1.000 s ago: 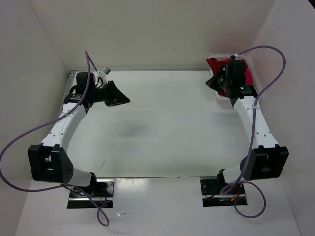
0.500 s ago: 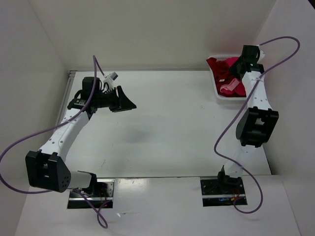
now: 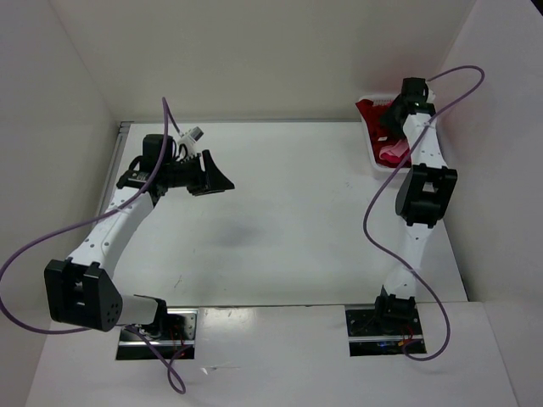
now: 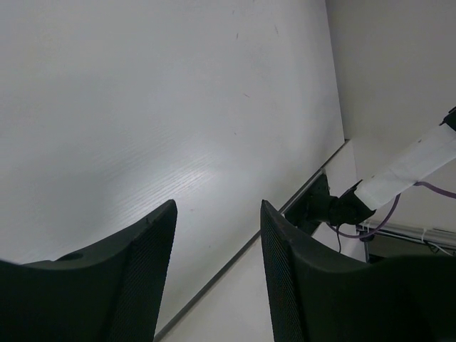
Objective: Fold and stack the t-shirts
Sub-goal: Grab crumpled tshirt from bin with the right arm
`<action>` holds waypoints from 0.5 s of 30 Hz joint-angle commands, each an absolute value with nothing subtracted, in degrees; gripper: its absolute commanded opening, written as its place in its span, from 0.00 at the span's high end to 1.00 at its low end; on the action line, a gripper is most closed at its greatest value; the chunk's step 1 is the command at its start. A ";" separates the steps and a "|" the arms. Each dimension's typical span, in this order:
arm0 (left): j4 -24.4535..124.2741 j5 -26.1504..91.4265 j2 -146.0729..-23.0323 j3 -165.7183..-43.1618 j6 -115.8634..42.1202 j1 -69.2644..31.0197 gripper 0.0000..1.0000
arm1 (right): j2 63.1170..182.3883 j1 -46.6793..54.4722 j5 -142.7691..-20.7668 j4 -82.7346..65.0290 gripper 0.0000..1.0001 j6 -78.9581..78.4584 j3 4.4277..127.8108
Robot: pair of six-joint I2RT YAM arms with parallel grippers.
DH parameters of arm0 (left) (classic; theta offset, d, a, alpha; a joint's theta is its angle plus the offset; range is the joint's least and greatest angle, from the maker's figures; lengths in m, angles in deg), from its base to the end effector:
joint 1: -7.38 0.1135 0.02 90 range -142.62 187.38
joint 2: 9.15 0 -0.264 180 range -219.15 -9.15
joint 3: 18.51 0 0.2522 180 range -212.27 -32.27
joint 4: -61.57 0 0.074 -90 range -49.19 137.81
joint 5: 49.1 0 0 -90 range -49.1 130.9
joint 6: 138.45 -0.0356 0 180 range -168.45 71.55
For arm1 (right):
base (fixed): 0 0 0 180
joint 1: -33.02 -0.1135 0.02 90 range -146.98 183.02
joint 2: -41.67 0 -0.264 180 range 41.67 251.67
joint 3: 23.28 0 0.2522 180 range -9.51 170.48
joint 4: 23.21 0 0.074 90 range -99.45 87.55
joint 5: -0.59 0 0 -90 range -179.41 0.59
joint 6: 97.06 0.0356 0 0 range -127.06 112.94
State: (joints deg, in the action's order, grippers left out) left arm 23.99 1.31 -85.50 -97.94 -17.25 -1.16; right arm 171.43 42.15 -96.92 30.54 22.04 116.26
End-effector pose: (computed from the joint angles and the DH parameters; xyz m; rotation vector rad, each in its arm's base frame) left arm 0.2865 -0.0660 0.3261 -0.0237 2.2382 -1.1377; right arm 0.5088 -0.0865 0.2834 0.8241 2.1795 0.0210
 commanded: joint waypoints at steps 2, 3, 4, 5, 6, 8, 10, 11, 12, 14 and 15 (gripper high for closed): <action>24.78 2.05 -86.40 -98.89 -19.01 -0.27 0.42 | 175.52 40.59 -97.06 33.53 0.45 22.20 122.84; 24.78 2.57 -86.40 -98.89 -19.01 -0.27 0.42 | 176.14 40.58 -96.53 33.53 0.49 22.20 124.68; 24.78 2.58 -86.40 -98.89 -19.01 -0.27 0.42 | 177.54 40.06 -95.92 34.66 0.53 22.20 125.74; 24.78 3.36 -86.40 -98.89 -19.01 -0.27 0.42 | 178.25 40.05 -95.91 35.37 0.68 22.20 127.05; 24.78 3.37 -86.40 -98.89 -19.01 -0.27 0.42 | 178.86 40.05 -95.91 36.16 0.77 22.81 129.85; 24.78 3.98 -86.40 -99.41 -19.01 -0.27 0.42 | 179.39 39.53 -95.91 36.87 0.87 22.82 131.89; 24.78 4.51 -86.40 -99.42 -18.49 -0.27 0.42 | 178.26 39.53 -95.91 37.39 1.00 22.82 134.00; 24.78 5.03 -86.40 -100.20 -18.48 -0.27 0.42 | 176.77 39.53 -95.91 37.92 1.00 23.34 136.45; 24.78 5.04 -86.40 -100.21 -18.48 -0.27 0.41 | 175.45 39.53 -95.91 37.92 1.00 23.35 137.34; 25.92 5.57 -86.40 -101.53 -17.95 0.26 0.41 | 172.01 39.53 -94.60 37.92 1.00 23.35 138.67; 25.92 5.57 -87.10 -103.01 -17.34 0.26 0.38 | 167.84 39.53 -93.64 36.36 1.00 23.35 139.45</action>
State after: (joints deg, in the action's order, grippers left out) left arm 23.82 4.87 -86.27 -98.38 -16.99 -0.35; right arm 178.62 40.01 -95.52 37.66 23.11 133.97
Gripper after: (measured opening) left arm 0.598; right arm 0.015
